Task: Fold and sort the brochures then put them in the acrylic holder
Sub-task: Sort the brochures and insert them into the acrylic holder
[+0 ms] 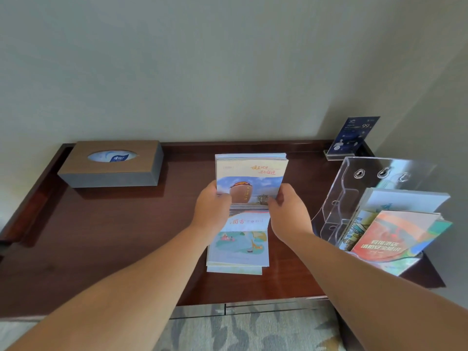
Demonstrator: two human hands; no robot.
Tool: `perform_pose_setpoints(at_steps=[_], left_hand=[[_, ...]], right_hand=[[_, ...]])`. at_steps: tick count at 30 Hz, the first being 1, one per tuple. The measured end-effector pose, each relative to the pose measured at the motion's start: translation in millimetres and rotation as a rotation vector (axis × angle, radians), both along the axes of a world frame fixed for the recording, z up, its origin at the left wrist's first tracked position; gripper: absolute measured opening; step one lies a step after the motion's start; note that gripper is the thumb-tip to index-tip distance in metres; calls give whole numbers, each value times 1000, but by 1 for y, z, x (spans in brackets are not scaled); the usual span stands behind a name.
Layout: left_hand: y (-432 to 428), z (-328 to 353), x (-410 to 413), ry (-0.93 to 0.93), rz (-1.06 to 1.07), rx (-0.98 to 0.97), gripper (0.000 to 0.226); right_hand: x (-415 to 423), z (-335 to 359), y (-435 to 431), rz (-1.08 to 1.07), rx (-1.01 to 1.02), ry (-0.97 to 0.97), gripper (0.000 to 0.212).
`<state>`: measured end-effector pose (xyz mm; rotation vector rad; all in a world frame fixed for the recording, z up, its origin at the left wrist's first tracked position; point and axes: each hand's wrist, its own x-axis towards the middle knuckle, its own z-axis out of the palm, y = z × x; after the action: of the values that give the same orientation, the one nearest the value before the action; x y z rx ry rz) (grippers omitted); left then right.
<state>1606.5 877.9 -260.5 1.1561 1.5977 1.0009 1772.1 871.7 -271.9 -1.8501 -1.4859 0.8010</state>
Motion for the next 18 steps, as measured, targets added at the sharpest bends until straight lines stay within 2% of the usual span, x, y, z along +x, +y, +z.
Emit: perform_pose_setpoints(at_steps=[6,10,13,18], left_hand=[[-4,-7,-1,57,-26,16,31],[-4,-11,-3,162,29,130,15],[-5,-14,-6,284,-28,138,11],[-2,-1,-10,363,-29,238,9]], right_hand=[[4,-2,-4,4,9,-29,6],[3,2,-4,-7,34,31,23],[4,2,-2,-14,24,-26,11],[8,24,1,5,68,-66,9]])
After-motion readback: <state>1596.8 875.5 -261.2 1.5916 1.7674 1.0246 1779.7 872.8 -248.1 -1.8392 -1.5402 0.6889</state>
